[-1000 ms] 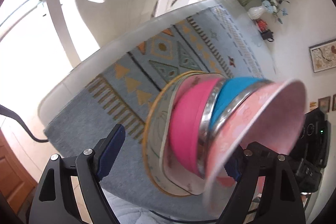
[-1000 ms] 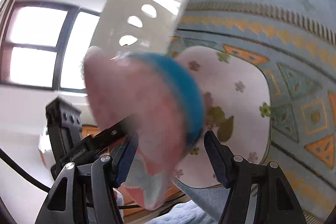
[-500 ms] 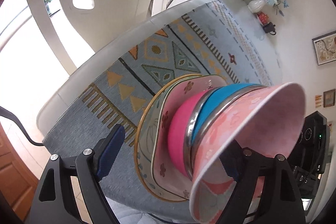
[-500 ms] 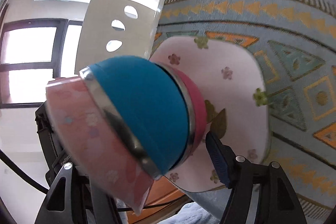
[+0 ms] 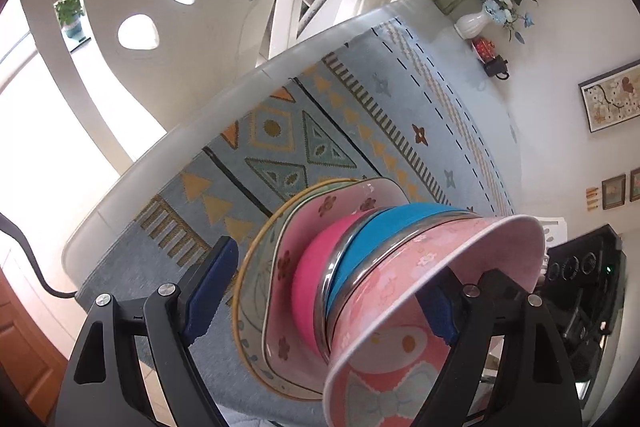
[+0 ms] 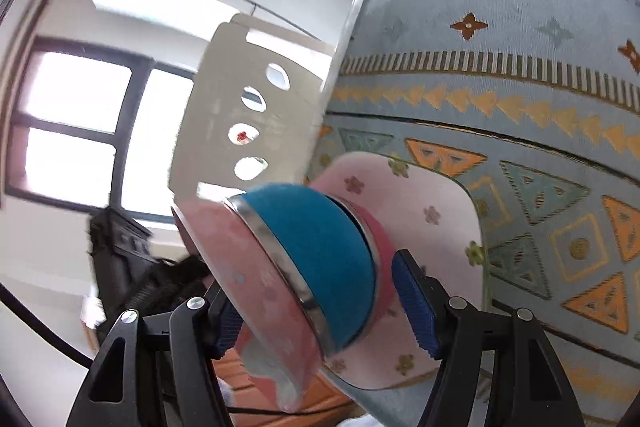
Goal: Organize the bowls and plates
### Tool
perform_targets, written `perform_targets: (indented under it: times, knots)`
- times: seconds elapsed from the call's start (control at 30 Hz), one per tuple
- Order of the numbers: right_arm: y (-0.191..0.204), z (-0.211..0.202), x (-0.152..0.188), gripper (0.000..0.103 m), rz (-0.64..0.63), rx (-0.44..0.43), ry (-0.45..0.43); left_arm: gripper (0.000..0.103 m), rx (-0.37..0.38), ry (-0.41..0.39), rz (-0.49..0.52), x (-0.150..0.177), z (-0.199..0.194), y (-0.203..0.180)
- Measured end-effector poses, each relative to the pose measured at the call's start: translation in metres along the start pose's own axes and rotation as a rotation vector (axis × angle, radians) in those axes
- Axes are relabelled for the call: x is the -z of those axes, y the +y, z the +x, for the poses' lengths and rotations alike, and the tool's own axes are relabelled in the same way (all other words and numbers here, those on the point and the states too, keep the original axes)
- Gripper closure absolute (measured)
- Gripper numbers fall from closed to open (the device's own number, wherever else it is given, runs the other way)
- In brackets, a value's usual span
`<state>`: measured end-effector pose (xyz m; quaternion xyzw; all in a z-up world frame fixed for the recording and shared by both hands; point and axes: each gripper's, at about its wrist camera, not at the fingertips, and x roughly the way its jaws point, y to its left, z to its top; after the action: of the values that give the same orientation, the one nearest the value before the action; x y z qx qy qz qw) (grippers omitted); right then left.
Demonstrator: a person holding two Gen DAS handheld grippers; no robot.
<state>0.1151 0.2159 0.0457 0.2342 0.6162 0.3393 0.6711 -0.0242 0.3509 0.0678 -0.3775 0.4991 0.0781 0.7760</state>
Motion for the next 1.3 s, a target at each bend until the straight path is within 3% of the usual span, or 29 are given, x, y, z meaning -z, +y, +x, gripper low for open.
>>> perform_targets:
  times: [0.1,0.27,0.43,0.63,0.87,1.0,1.1,1.3]
  knots:
    - [-0.011,0.002,-0.003,0.036,0.04,-0.021,0.015,0.02,0.01,0.013,0.011,0.0,0.002,-0.003]
    - [-0.029,0.011,0.0,0.036,0.082,0.051,0.023,0.018,0.004,0.046,0.001,0.005,0.013,0.002]
    - [-0.026,0.013,0.009,0.036,0.044,0.084,0.027,0.019,-0.002,0.046,-0.005,0.011,0.006,0.004]
    - [-0.006,-0.01,0.013,0.036,-0.07,0.128,-0.037,0.019,0.023,-0.001,0.013,0.02,-0.017,-0.004]
    - [0.022,-0.031,0.027,0.036,-0.233,0.276,-0.067,0.019,-0.158,-0.035,0.077,0.039,-0.037,-0.029]
    - [0.041,-0.043,0.041,0.036,-0.391,0.403,-0.061,0.019,-0.275,-0.07,0.144,0.058,-0.048,-0.05]
    - [0.049,-0.055,0.051,0.036,-0.456,0.407,-0.04,0.019,-0.368,-0.091,0.191,0.072,-0.053,-0.069]
    - [0.057,-0.078,0.069,0.036,-0.539,0.358,-0.023,0.019,-0.395,-0.128,0.228,0.105,-0.061,-0.107]
